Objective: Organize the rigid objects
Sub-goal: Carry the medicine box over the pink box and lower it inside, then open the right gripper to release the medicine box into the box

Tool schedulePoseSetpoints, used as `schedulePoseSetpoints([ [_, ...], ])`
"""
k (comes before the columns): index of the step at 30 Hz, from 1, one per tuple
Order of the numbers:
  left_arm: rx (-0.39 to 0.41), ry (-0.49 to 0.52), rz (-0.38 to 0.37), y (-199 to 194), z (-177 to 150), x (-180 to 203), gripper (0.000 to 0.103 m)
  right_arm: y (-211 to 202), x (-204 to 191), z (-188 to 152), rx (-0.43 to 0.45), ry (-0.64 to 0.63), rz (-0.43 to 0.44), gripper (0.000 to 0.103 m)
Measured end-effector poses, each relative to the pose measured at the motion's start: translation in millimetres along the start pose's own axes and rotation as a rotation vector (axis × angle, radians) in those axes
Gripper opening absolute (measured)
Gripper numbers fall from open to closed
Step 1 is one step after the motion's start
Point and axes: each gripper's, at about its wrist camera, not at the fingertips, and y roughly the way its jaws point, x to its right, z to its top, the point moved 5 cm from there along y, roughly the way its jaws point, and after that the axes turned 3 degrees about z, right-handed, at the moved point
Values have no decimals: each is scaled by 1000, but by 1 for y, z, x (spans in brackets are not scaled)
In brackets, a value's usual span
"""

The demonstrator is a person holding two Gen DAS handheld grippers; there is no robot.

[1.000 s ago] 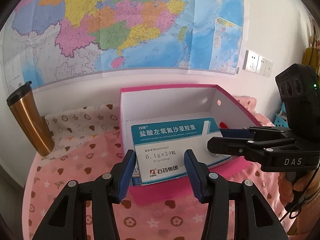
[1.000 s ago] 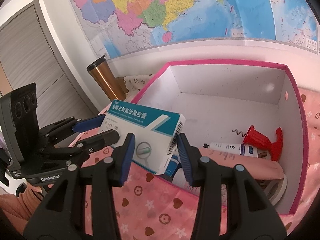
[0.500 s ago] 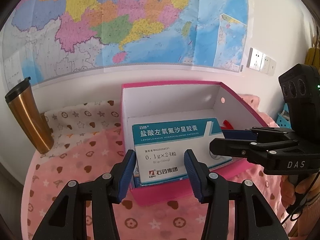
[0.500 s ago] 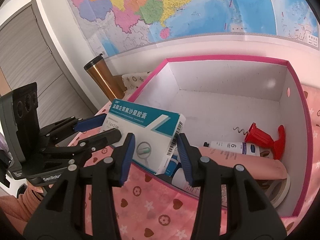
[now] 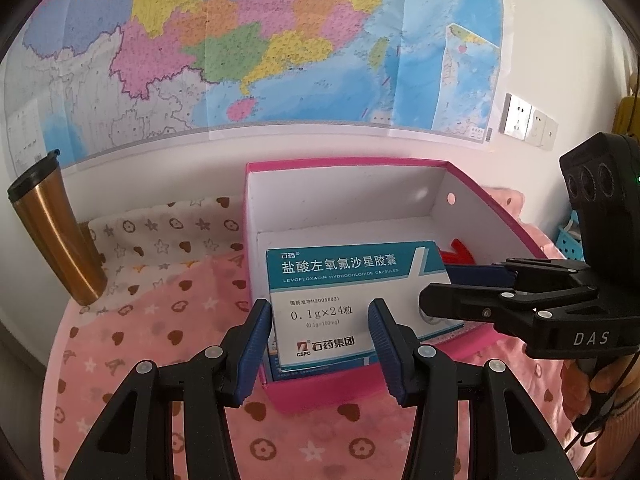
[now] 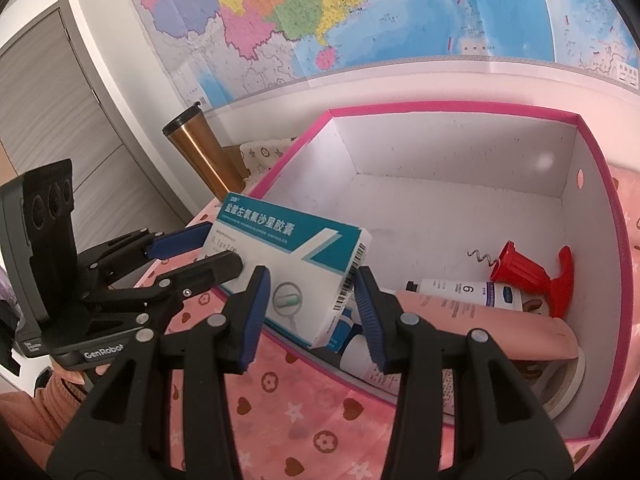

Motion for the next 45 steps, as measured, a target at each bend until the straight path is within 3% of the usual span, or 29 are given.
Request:
schedulePoseSetpoints([
  [38,-39,-12,11,17,3,-1,50,15,8,1,-44,20,-35,47],
  [45,-40,-17,3,15,1,1,58,19,10,-1,-49,20,-51,50],
])
